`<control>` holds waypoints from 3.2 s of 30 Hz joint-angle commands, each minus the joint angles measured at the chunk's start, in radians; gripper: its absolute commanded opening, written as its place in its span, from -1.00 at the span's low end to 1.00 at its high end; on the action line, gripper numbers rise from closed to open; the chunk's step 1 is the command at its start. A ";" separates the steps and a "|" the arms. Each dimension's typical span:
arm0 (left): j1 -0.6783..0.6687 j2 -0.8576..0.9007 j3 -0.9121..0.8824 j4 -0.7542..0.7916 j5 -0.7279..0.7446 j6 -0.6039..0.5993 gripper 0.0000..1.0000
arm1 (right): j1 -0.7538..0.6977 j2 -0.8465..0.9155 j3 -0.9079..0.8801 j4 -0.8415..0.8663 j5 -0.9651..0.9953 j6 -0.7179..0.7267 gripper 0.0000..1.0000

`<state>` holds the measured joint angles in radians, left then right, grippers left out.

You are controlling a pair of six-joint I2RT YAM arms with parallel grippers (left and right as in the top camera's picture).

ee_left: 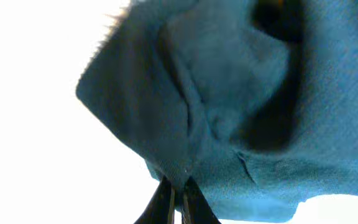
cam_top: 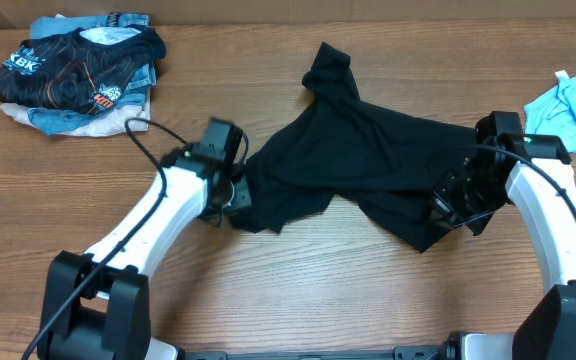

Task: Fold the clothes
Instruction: 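Pull the shirt edges apart with both grippers to spread it flat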

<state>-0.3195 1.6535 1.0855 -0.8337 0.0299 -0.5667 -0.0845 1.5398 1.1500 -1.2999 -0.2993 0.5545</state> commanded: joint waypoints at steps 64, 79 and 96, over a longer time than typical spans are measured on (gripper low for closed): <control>0.216 0.190 0.145 -0.249 0.013 0.327 0.55 | -0.003 -0.141 0.022 0.037 0.149 0.044 -0.89; 0.216 0.190 0.083 -0.179 0.017 0.326 0.28 | -0.003 -0.141 0.022 0.017 0.150 0.040 -0.89; 0.216 0.191 0.048 -0.140 0.030 0.316 0.16 | -0.003 -0.141 0.022 0.015 0.150 0.040 -0.89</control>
<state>-0.0982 1.8355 1.1477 -0.9775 0.0456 -0.2543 -0.0845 1.4120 1.1500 -1.2846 -0.1669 0.6014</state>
